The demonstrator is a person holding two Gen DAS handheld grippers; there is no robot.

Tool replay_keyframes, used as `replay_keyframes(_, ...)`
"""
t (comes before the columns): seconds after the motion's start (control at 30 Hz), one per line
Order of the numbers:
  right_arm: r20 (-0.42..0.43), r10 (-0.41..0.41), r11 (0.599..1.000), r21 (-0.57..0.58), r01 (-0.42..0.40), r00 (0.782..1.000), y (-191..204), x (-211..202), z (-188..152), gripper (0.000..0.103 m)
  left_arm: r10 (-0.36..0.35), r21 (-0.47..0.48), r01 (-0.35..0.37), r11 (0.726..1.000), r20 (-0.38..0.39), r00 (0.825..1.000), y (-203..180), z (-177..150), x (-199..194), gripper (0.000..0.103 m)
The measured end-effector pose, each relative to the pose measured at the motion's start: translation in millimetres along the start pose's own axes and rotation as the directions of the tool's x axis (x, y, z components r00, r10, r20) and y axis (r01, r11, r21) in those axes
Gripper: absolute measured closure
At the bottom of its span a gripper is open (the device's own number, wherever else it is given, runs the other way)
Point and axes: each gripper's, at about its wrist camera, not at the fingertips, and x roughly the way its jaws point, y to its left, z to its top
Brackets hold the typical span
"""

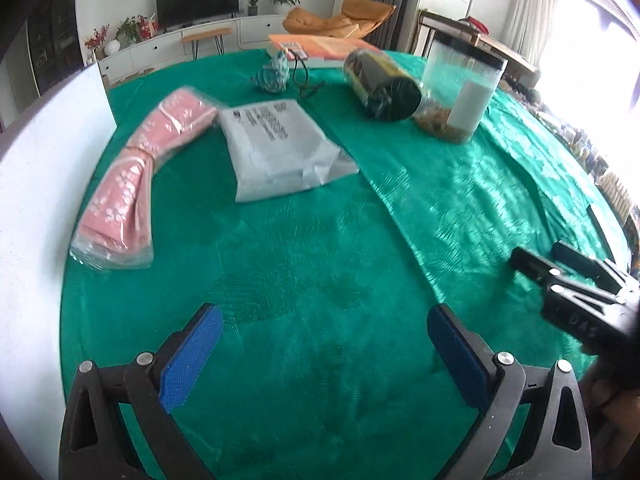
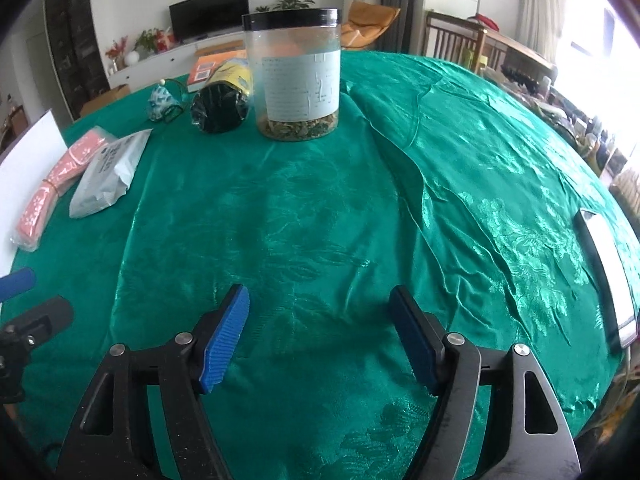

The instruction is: Organize soft objects

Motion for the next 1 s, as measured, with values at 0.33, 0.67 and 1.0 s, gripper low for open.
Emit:
replay_keyframes(0.33,-0.003,0.002,1.0,-0.003,-0.002,1.0,2.7,2.3,0.0,0.023,0.043,0.109,-0.045,0.993,0.027,0.999,-7.1,-3.6,2.6,0.0)
replay_keyframes(0.67,-0.003,0.002,1.0,-0.003,-0.002,1.0,2.6,1.7,-0.1,0.022,0.043,0.107,-0.046,0.993,0.028,0.999,-7.0,-1.4,4.8,0.0)
replay_keyframes(1.0,-0.003,0.002,1.0,-0.003,-0.002,1.0,2.4,1.4,-0.2,0.022,0.043,0.107,-0.046,0.993,0.028,0.999,-6.9,-1.4,4.8,0.0)
